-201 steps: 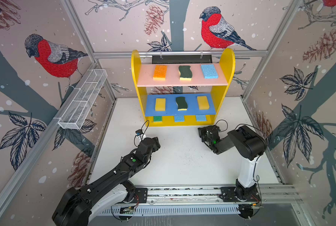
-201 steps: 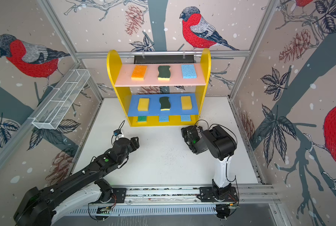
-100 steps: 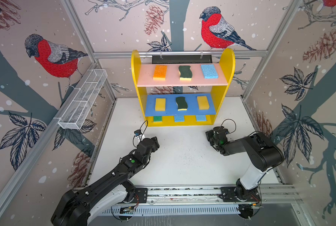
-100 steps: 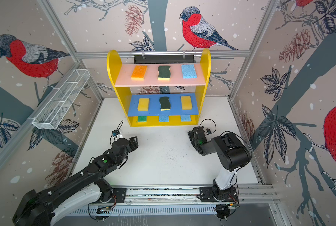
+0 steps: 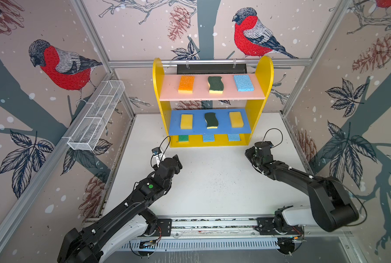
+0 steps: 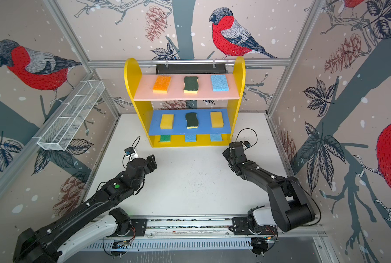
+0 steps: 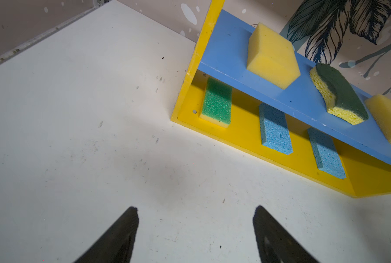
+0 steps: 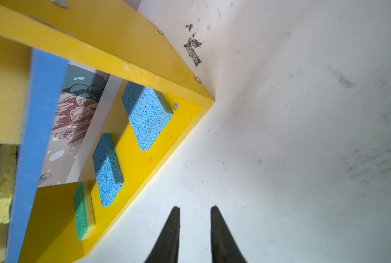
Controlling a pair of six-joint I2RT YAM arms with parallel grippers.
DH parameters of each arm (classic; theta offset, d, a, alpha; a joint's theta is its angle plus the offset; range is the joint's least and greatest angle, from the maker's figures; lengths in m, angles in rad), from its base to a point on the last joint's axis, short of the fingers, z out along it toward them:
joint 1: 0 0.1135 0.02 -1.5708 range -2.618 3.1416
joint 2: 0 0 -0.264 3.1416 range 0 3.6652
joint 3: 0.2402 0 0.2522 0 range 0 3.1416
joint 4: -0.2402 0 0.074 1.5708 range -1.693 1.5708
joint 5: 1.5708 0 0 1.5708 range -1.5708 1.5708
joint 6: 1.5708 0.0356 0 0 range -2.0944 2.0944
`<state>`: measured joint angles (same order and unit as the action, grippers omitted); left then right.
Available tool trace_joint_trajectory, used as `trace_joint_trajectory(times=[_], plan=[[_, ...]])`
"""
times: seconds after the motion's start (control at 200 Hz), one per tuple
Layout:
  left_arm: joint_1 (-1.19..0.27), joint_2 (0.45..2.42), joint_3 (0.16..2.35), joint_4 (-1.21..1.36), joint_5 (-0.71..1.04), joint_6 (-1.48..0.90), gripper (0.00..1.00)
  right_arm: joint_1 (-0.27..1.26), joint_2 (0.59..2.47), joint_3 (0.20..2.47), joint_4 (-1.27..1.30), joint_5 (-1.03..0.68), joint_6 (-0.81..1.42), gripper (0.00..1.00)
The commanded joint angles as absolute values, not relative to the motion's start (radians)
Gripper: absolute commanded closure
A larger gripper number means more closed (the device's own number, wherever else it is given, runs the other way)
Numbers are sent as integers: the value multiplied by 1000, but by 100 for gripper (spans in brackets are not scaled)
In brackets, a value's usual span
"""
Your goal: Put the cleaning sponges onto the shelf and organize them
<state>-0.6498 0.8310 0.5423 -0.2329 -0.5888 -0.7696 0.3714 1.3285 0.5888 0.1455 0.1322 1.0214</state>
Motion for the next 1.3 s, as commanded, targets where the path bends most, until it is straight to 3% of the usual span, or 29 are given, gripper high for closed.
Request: trace_joint_trajectory(times=[0.0,0.205,0.48,0.56,0.575,0.6,0.615,0.86,1.291], plan=[[-647,829,576,-280,-674,-711,18,358,1234,587,-26,225,879,62],[-647,860,628,-287,-729,-666,14,300,1080,581,-103,279,756,39],[-647,918,725,-323,-802,-642,9,162,951,609,-131,256,616,29],[-643,934,745,-309,-803,-606,3,120,925,624,-134,244,582,25],[-641,939,748,-306,-804,-594,2,112,922,627,-135,239,575,22],[-639,948,759,-307,-806,-581,2,99,921,633,-135,229,564,3],[-636,957,764,-309,-811,-577,2,85,920,637,-134,221,559,0],[-554,1057,827,-294,-842,-502,2,-60,931,663,-89,137,480,0],[-384,1099,722,-64,-822,-369,2,-225,936,637,19,82,436,0]])
